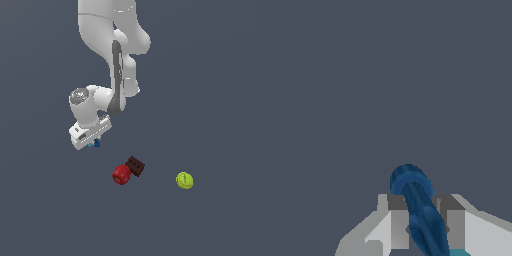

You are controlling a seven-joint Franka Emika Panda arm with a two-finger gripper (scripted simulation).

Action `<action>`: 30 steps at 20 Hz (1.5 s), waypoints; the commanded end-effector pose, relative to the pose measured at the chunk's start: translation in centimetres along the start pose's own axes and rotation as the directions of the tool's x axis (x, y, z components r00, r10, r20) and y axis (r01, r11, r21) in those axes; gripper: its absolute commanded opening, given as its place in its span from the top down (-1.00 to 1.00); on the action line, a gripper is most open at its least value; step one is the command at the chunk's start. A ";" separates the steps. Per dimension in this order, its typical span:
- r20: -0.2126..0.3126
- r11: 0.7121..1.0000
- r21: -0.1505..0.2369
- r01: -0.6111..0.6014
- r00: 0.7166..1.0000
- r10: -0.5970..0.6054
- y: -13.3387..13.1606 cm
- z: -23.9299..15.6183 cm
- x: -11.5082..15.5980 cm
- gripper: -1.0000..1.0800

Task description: Pick up a designated object from a clutter of objects.

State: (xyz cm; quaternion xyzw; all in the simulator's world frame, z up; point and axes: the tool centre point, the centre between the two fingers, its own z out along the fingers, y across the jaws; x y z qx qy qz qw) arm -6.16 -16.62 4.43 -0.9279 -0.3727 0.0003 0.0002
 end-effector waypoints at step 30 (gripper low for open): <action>0.002 1.000 -0.002 -0.001 1.000 0.001 1.6 -22.2 14.2 1.00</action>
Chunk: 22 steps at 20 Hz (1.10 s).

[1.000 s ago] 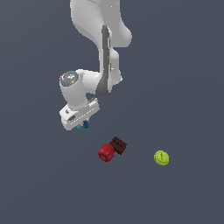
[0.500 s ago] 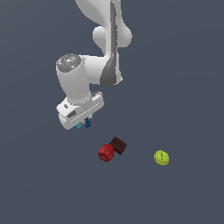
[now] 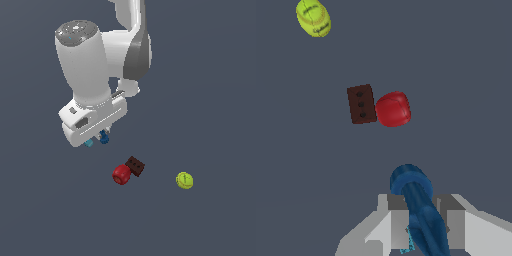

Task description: Pick up a designated object from a clutter of objects.

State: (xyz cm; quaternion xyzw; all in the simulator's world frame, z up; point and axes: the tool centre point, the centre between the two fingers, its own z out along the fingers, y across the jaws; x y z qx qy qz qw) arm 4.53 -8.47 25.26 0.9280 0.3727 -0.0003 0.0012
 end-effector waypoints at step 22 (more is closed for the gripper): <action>-0.001 1.000 0.002 0.000 1.000 0.000 1.6 -13.7 9.3 1.00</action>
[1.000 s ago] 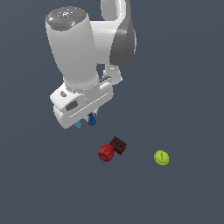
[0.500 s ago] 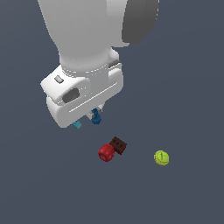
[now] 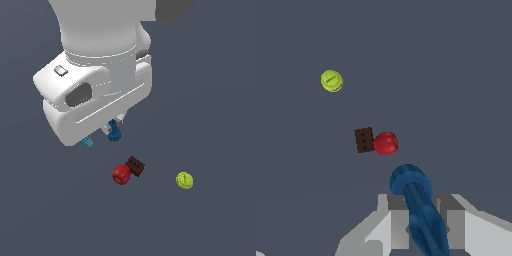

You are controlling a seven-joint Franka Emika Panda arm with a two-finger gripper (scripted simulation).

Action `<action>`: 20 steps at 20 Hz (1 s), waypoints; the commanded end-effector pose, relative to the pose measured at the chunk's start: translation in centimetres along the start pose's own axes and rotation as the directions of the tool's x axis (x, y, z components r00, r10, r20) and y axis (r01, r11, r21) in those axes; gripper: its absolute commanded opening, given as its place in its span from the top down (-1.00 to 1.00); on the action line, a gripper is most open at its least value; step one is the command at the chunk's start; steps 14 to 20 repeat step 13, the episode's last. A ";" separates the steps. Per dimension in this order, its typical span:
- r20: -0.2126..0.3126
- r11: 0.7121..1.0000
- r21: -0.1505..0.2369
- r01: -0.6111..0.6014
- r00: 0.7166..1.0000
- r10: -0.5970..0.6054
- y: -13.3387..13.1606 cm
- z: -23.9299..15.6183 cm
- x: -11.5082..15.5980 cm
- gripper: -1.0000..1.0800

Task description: Pick up a designated object from a clutter of objects.

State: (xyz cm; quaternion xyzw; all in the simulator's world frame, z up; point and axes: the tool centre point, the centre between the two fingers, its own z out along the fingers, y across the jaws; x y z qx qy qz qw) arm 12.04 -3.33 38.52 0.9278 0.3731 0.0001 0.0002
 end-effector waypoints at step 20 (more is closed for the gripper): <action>0.000 1.000 0.000 0.000 1.000 0.000 0.4 -1.9 1.4 1.00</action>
